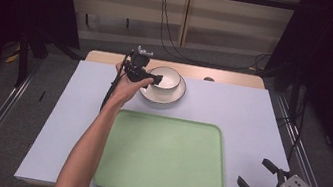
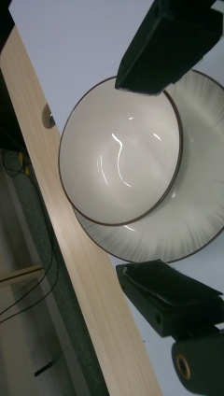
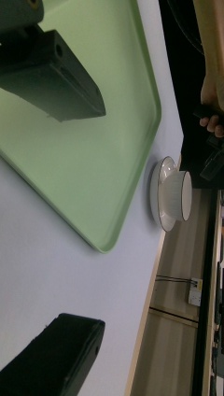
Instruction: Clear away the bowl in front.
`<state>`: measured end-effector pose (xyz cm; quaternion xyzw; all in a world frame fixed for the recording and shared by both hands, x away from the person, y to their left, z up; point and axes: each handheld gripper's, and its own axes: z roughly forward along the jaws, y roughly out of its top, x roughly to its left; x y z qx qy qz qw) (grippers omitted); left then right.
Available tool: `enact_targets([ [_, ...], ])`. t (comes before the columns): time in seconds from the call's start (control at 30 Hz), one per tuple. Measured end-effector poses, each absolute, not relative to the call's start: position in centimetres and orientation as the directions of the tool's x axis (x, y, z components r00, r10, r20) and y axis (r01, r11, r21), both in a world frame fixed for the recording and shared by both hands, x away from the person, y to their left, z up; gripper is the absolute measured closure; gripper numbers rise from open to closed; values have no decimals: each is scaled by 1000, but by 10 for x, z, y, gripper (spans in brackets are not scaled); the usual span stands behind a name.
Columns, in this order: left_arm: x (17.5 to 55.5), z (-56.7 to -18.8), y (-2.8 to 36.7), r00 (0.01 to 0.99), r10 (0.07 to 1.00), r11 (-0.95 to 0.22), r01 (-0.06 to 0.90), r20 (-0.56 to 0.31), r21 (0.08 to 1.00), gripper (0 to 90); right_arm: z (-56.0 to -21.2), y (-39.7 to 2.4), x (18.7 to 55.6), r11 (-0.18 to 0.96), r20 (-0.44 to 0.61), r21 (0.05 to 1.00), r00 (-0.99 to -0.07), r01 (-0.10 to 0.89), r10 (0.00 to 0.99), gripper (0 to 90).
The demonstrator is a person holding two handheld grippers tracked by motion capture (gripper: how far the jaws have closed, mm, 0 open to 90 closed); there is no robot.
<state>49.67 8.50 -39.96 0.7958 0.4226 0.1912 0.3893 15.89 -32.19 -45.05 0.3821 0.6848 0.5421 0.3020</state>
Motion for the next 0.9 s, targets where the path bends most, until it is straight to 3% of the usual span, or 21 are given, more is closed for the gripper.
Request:
enact_targets([
  [0.9,534,-436,78,471,880,-332,694,-53,639,344,-451,-323,158,118,5,973,-533,197,846,2],
])
